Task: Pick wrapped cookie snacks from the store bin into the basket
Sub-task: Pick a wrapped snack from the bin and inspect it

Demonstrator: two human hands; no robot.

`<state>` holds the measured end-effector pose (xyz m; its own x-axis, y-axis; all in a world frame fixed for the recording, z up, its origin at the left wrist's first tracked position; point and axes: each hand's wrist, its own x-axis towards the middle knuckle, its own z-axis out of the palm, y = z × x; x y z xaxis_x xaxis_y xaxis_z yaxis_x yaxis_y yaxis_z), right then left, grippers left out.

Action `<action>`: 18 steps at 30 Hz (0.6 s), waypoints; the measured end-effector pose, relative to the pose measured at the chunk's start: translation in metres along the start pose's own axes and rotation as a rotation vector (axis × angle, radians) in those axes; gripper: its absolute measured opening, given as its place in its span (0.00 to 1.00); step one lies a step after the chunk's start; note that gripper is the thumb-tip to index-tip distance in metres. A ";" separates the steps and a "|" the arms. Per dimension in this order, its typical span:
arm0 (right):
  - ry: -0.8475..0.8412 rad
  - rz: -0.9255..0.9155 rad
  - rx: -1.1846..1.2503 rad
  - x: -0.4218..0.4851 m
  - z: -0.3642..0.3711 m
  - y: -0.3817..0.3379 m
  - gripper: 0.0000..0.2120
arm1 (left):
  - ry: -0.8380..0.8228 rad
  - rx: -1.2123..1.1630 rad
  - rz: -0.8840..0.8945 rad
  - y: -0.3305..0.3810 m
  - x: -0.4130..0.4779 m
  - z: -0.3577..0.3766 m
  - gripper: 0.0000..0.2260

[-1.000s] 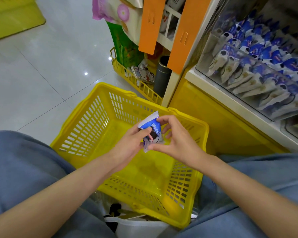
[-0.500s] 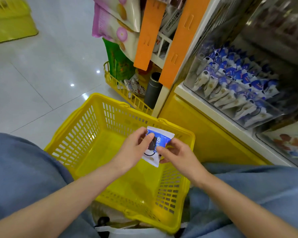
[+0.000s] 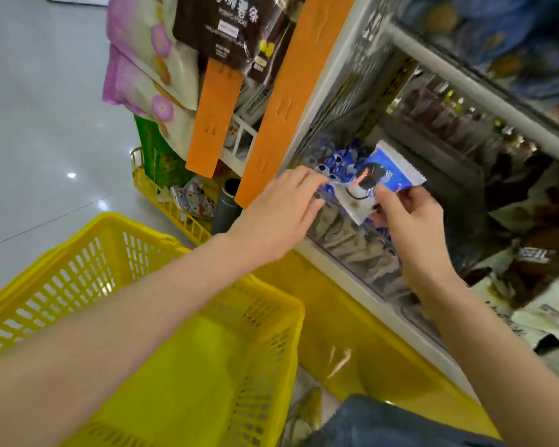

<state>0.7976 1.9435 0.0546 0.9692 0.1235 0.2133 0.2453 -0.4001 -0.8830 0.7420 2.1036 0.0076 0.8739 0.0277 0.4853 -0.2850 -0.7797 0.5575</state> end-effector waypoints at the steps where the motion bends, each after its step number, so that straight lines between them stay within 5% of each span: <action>1: 0.027 0.013 -0.003 0.015 0.003 -0.002 0.05 | -0.028 0.087 0.045 -0.004 0.010 0.000 0.16; 5: 0.016 0.094 -0.098 0.062 0.027 0.000 0.10 | -0.148 0.322 0.189 -0.024 0.023 0.003 0.16; 11: -0.359 0.171 -0.214 0.082 0.054 -0.001 0.13 | -0.143 0.322 0.278 -0.037 0.015 -0.005 0.16; 14: -0.493 0.211 -0.246 0.089 0.050 -0.006 0.23 | -0.150 0.334 0.289 -0.041 0.013 -0.008 0.16; 18: -0.556 0.071 -0.387 0.097 0.044 -0.010 0.17 | -0.158 0.349 0.292 -0.042 0.012 -0.007 0.18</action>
<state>0.8877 1.9995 0.0655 0.8523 0.4919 -0.1776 0.2727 -0.7078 -0.6517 0.7619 2.1413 -0.0053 0.8339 -0.2983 0.4644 -0.4022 -0.9047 0.1409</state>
